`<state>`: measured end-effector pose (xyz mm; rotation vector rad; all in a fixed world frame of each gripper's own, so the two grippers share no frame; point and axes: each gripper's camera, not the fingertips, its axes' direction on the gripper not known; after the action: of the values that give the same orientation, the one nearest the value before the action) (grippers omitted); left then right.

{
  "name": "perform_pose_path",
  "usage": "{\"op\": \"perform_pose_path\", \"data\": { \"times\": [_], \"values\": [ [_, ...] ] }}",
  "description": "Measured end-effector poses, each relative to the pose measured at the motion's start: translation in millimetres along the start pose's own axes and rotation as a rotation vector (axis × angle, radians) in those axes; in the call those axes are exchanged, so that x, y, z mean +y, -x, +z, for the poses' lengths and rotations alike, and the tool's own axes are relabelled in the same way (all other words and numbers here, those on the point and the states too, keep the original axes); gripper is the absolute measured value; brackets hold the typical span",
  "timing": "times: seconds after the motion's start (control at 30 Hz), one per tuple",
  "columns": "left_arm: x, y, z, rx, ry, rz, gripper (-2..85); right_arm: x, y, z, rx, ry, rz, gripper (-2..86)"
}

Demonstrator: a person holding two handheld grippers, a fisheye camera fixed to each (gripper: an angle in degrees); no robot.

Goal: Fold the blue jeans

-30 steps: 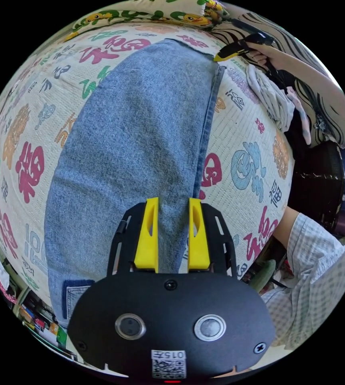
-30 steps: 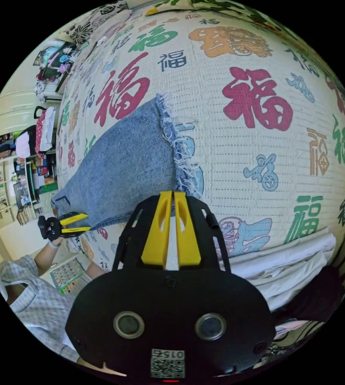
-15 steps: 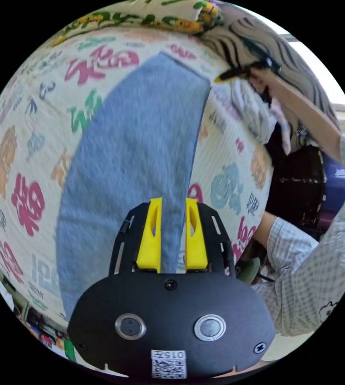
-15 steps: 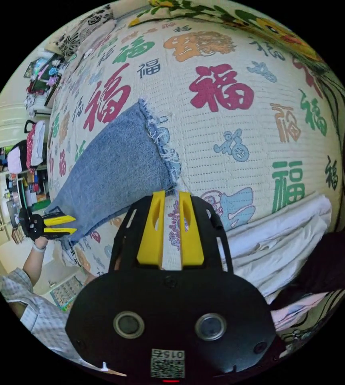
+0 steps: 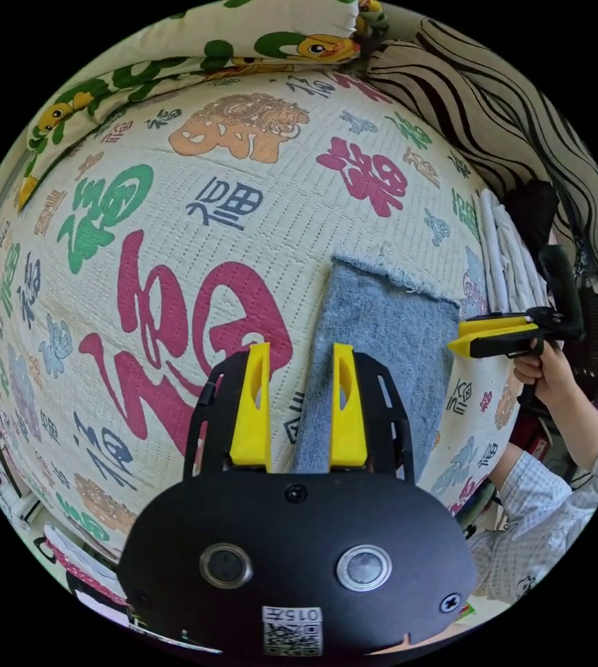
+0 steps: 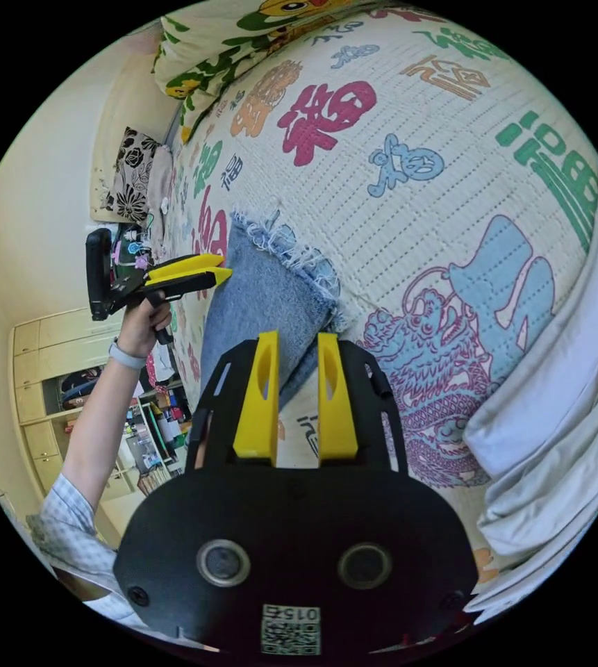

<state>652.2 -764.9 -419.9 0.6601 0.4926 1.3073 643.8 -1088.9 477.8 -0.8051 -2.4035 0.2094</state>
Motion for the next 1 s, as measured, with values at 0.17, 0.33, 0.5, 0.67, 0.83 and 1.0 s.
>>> {"op": "perform_pose_path", "data": {
  "times": [0.17, 0.33, 0.5, 0.67, 0.83, 1.0],
  "values": [
    [2.5, -13.1, 2.9, 0.086, 0.016, 0.082, 11.2, 21.1, -11.0, -22.5, 0.044, 0.006, -0.021, 8.9],
    [2.5, -33.2, 13.2, 0.051, 0.054, 0.110, 11.8, 31.5, -23.3, -25.5, 0.031, 0.013, -0.028, 10.3],
    [4.7, -47.1, 12.5, -0.013, 0.093, 0.109, 9.2, 44.3, -16.4, -20.6, 0.123, 0.028, -0.034, 8.4],
    [15.6, -54.1, 3.9, 0.000, 0.127, 0.092, 3.1, 66.8, -11.2, -12.8, 0.159, 0.010, -0.029, 7.3],
    [35.5, -59.1, -18.5, -0.008, 0.154, 0.083, 1.1, 94.7, -9.2, 1.5, 0.091, -0.016, -0.078, 1.9],
    [61.9, -69.2, -52.4, -0.042, 0.134, 0.103, 0.6, 132.0, -4.4, -4.7, -0.019, -0.071, -0.115, 0.6]
  ]
}}
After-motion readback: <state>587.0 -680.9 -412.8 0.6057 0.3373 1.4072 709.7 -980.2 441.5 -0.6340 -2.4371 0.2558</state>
